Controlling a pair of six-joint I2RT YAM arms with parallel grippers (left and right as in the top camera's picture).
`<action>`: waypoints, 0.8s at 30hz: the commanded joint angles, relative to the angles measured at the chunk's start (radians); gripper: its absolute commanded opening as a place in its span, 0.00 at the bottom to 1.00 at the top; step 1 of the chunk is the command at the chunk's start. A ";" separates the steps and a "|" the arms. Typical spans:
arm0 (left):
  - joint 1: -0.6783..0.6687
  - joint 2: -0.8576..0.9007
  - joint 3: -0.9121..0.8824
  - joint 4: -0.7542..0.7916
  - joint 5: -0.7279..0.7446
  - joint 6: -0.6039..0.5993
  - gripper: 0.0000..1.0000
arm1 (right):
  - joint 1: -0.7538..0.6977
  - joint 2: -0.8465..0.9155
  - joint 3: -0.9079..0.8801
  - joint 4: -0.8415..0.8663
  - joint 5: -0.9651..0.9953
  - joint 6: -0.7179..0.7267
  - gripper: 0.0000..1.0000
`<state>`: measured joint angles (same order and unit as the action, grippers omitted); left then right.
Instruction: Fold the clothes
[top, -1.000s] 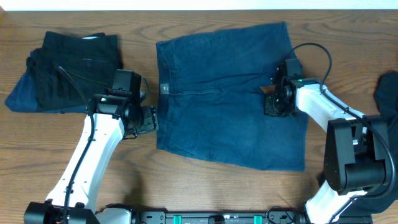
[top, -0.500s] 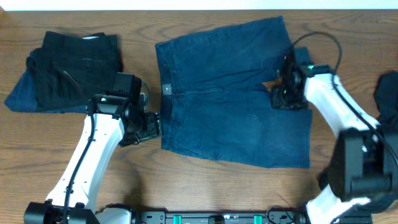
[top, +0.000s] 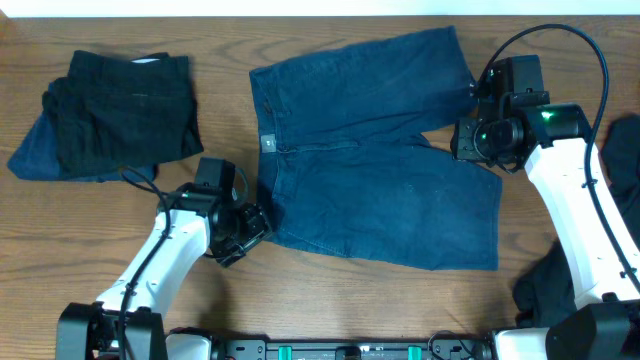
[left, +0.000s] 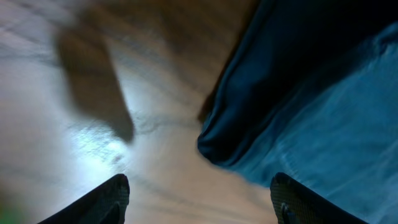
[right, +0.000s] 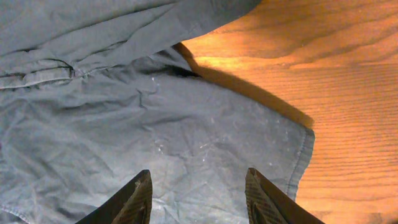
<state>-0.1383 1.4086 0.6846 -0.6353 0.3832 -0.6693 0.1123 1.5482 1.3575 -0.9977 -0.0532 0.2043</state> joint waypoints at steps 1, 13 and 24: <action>-0.002 0.006 -0.013 0.053 0.036 -0.128 0.74 | -0.009 0.001 -0.001 0.002 0.001 -0.002 0.47; -0.135 0.016 -0.013 0.114 -0.035 -0.285 0.67 | -0.009 0.001 -0.002 -0.002 0.001 0.012 0.48; -0.150 0.016 -0.013 0.106 -0.150 -0.425 0.62 | -0.009 0.001 -0.003 -0.014 0.001 0.012 0.48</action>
<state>-0.2844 1.4143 0.6773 -0.5236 0.2916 -1.0515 0.1123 1.5482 1.3575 -1.0092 -0.0528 0.2054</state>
